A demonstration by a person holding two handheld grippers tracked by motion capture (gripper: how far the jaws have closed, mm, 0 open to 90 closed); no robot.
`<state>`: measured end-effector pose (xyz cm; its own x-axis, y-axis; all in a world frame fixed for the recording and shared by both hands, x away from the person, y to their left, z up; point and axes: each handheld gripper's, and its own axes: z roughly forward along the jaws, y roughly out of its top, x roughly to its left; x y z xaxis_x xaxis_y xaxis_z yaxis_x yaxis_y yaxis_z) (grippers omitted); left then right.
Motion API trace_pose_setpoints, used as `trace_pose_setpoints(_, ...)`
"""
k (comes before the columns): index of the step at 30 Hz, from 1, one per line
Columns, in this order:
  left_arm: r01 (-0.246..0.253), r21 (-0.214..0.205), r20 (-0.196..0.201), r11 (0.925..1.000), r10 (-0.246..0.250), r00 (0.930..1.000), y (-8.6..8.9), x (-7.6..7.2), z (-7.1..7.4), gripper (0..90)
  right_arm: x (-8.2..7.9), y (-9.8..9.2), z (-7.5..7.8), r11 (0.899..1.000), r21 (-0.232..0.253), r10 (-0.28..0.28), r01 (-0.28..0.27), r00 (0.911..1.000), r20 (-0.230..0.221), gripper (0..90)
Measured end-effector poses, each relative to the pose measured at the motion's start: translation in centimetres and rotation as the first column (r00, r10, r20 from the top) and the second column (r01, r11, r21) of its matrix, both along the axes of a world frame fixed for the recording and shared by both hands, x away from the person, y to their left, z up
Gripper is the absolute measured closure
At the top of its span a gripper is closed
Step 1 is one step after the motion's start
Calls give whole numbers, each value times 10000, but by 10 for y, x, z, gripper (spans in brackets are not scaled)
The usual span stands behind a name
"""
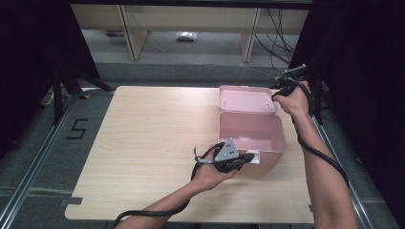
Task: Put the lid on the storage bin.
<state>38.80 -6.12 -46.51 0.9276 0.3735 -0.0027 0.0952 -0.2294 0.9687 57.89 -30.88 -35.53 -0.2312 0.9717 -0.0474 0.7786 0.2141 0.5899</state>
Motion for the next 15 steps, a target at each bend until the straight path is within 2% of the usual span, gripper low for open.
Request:
trace_pose_setpoints(2,-78,77,58,9999,77,10000,-1,-1,-1,896,1,0,0,10000,46,-47,47,10000,-77,777)
trace_pose_setpoints(3,-11,49,4,10000,11,10000,-1,-1,-2,896,1,2,0,9992,232,-308,312,9994,-186,776)
trace_pose_setpoints(4,-28,4,18,10000,28,10000,-2,-1,-2,896,2,0,0,10000,16,-75,75,10000,-45,775)
trace_pose_setpoints(9,236,146,-92,9996,-235,9997,-3,-2,-2,897,5,-1,-3,9998,-8,-200,200,9998,-90,774)
trace_pose_setpoints(10,252,113,-99,9996,-250,9996,-4,-2,-2,897,5,0,-4,9992,192,-356,359,9992,-173,774)
trace_pose_setpoints(11,243,120,-102,9996,-242,9997,-3,-2,-2,897,6,-2,-4,9998,59,-209,209,9998,-68,774)
trace_pose_setpoints(12,239,119,-101,9996,-238,9997,-4,-2,-2,897,6,0,-4,9985,257,-467,473,9986,-261,774)
trace_pose_setpoints(13,236,108,-102,9997,-235,9997,-4,-2,-2,897,8,-2,-4,9998,77,-206,207,9997,-105,774)
trace_pose_setpoints(15,218,90,-110,9997,-217,9997,-4,-3,-2,898,10,-2,-5,9997,77,-212,213,9997,-79,776)
